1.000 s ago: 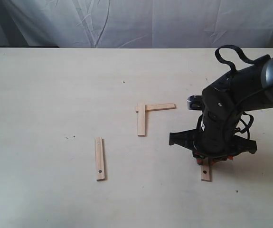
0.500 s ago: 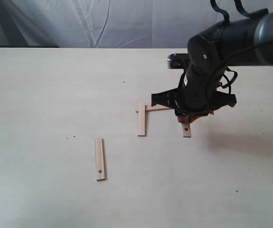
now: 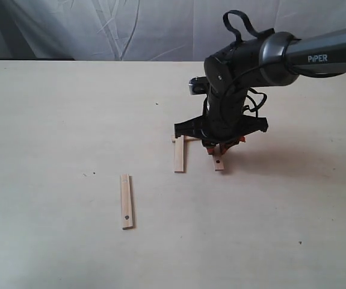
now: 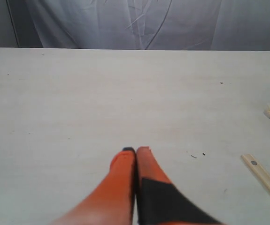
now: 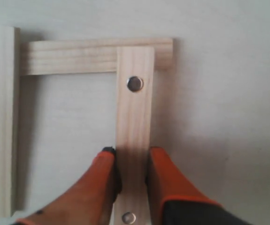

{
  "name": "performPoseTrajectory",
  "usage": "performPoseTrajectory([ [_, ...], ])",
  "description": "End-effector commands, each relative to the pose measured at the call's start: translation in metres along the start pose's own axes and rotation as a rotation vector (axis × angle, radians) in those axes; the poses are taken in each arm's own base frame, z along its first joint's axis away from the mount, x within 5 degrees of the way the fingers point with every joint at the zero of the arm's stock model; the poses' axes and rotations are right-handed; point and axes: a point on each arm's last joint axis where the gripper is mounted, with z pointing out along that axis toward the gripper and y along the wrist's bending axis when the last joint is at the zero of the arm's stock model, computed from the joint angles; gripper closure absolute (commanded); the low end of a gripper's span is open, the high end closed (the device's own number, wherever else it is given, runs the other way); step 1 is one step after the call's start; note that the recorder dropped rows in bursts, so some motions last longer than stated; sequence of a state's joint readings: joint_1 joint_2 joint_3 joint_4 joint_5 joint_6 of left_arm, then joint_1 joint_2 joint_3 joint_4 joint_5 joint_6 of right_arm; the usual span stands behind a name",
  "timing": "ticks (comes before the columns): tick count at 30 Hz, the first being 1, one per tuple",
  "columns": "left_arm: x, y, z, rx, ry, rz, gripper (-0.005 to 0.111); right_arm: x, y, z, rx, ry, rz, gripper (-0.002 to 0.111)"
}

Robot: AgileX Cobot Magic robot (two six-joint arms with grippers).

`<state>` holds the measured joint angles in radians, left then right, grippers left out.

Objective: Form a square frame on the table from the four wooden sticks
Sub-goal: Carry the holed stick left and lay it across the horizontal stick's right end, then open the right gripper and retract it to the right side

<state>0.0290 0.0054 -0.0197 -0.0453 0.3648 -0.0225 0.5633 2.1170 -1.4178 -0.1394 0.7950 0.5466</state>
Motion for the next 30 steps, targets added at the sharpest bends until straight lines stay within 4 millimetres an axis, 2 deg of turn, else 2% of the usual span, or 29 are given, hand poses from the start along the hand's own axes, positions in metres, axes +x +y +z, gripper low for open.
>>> performPoseTrajectory([
  [1,0.000,0.000,0.000,-0.002,-0.010,0.006,0.107,-0.003,-0.003,0.005,0.022,-0.013,-0.015,0.108],
  [3,0.000,0.000,0.000,-0.002,-0.010,0.006,0.107,-0.003,-0.003,0.007,0.025,-0.010,-0.014,0.103],
  [8,0.000,0.000,0.000,-0.002,-0.010,0.006,0.107,-0.004,-0.002,0.007,0.020,-0.019,-0.007,0.078],
  [11,0.000,0.000,0.000,-0.002,-0.010,0.006,0.107,-0.004,-0.002,0.007,0.015,-0.016,0.014,0.072],
  [18,0.000,0.000,0.000,-0.002,-0.010,0.006,0.107,-0.009,0.002,-0.004,0.002,0.018,0.054,0.072],
  [21,0.000,0.000,0.000,-0.002,-0.010,0.006,0.107,-0.012,0.005,-0.017,-0.012,0.045,0.076,0.072],
  [24,0.000,0.000,0.000,-0.002,-0.010,0.006,0.107,-0.012,0.006,-0.032,-0.042,0.052,0.021,0.072],
  [27,0.000,0.000,0.000,-0.002,-0.010,0.006,0.107,-0.008,0.004,-0.043,-0.037,0.077,-0.030,0.084],
  [30,0.000,0.000,0.000,-0.002,-0.010,0.006,0.107,-0.005,0.001,-0.054,-0.036,0.081,-0.049,0.106],
])
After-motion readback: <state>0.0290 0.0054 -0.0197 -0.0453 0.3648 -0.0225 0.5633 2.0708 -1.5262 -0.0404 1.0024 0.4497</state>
